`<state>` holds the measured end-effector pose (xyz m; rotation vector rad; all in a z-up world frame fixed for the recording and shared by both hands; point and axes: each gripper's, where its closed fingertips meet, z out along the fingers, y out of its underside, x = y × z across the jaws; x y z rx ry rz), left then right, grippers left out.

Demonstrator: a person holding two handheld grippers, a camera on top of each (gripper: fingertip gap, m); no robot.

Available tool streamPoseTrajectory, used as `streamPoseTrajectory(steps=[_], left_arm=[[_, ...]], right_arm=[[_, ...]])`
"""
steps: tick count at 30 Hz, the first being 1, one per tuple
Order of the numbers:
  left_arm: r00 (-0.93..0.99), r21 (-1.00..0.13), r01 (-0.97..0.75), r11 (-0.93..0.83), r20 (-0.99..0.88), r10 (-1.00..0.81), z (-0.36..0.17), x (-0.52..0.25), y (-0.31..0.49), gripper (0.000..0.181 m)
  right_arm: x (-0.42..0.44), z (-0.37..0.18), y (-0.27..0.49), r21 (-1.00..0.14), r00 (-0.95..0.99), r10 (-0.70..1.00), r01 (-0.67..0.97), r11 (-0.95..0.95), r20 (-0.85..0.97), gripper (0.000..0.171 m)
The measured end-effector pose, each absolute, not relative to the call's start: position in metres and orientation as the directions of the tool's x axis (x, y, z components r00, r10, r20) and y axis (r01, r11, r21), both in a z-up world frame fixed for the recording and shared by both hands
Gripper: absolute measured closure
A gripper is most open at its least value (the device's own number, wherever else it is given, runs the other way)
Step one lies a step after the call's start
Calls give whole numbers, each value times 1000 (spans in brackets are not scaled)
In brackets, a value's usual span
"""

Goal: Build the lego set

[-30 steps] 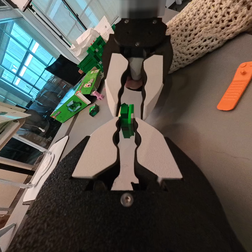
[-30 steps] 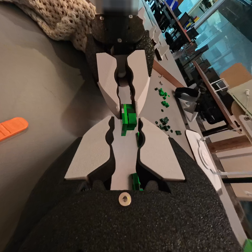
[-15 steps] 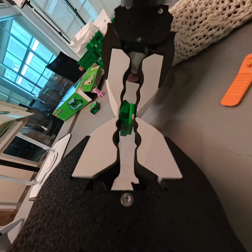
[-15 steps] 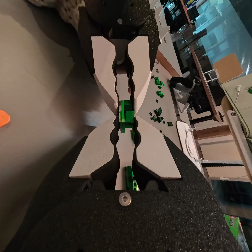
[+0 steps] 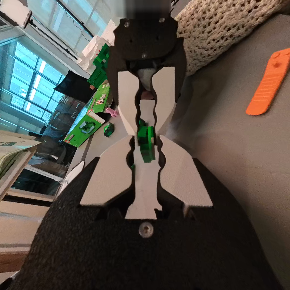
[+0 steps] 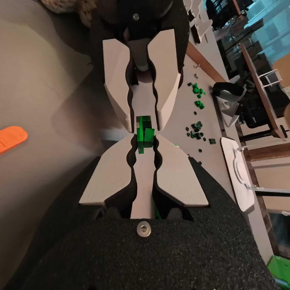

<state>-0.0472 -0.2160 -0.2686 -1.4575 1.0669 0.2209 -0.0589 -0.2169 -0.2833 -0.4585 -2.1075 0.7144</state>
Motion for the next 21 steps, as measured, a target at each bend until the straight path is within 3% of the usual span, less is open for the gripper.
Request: streamPoseTrajectory(steps=[5, 21], left_arm=[[535, -685, -708, 174, -680, -501, -273, -45, -218, 164], [544, -661, -748, 64, -665, -512, -285, -57, -212, 165]], right_arm=[[-56, -287, -221, -636, -612, 545, 87, 766, 573, 152], [-66, -298, -213, -639, -573, 613, 191, 745, 543, 151]])
